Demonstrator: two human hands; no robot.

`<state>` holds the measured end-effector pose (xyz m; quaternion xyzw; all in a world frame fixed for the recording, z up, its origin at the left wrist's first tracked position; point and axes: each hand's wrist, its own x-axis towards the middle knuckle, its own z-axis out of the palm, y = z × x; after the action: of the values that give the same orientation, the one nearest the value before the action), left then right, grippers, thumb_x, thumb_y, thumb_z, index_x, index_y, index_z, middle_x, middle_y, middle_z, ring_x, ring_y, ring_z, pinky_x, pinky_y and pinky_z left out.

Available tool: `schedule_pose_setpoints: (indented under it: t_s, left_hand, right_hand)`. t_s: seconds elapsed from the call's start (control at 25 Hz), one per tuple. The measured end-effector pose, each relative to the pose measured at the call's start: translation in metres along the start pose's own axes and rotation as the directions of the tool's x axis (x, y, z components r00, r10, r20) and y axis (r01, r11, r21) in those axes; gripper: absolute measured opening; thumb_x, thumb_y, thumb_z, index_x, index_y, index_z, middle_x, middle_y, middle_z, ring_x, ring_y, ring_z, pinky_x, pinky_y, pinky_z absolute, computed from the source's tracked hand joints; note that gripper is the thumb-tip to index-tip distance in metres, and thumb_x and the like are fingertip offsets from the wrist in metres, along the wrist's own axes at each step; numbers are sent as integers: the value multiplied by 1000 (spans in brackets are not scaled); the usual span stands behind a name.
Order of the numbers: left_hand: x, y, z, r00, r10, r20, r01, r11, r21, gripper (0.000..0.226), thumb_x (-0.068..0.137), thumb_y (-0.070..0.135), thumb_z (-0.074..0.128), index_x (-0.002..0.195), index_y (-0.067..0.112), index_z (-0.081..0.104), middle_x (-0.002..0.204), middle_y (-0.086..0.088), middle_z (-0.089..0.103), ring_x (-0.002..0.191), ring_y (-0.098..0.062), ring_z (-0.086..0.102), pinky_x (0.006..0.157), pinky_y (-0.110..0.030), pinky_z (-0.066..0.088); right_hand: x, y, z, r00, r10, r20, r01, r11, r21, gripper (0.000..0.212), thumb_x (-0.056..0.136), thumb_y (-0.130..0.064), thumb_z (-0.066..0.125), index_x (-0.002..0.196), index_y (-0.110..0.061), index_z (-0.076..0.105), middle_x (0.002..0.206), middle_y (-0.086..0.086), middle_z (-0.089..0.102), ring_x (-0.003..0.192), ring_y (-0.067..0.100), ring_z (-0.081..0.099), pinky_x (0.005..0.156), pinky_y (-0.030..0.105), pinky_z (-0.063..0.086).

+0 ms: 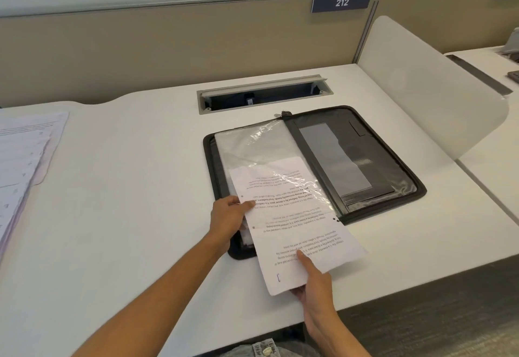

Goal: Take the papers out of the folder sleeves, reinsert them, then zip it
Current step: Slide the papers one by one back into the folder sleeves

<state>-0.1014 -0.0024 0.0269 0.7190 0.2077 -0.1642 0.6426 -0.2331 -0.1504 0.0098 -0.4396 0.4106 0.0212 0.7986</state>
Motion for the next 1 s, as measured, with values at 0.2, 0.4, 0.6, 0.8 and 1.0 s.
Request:
schedule_pose_setpoints:
  t_s: [0.2, 0.4, 0.6, 0.8, 1.0]
  left_hand:
    - [2, -7, -1, 981, 141, -136, -121, 982, 143, 16, 86, 22, 73, 81, 10, 65, 84, -1, 72, 81, -21, 68, 68, -34, 57]
    - [-1, -6, -5, 962, 235, -136, -182, 930, 319, 24, 88, 31, 69, 72, 14, 66, 78, 4, 71, 75, -20, 68, 73, -40, 57]
    - [-4, 5, -7, 965, 240, -105, -199, 933, 300, 23, 87, 27, 71, 74, 9, 68, 78, 5, 71, 73, -17, 67, 68, -30, 54]
    - [-9, 8, -5, 982, 174, -68, -150, 952, 267, 22, 88, 23, 71, 76, 4, 67, 85, 8, 70, 76, -12, 67, 62, -15, 48]
    - [-12, 9, -4, 985, 154, -75, -130, 958, 255, 20, 87, 25, 71, 77, 7, 68, 86, 2, 70, 74, -14, 65, 56, -13, 43]
  right_hand:
    - [-4, 2, -21, 990, 0, -142, -10, 997, -72, 25, 96, -7, 57, 121, -10, 61, 99, 10, 71, 75, 24, 62, 47, 25, 51]
    - [5, -9, 0, 996, -72, -58, 62, 984, -166, 23, 96, -4, 57, 116, -12, 62, 97, 12, 73, 65, 18, 63, 48, 22, 52]
    - [22, -17, 20, 996, -92, 3, 91, 978, -188, 26, 96, -3, 57, 119, -12, 62, 99, 11, 72, 61, 14, 62, 49, 21, 50]
    - [40, -32, 41, 997, -67, 37, 73, 979, -193, 24, 96, -4, 55, 119, -9, 61, 100, 9, 71, 62, 12, 61, 48, 21, 47]
    - [53, -44, 62, 994, -60, 87, 74, 983, -166, 20, 97, -2, 55, 114, -11, 59, 97, 9, 70, 62, 11, 65, 55, 21, 55]
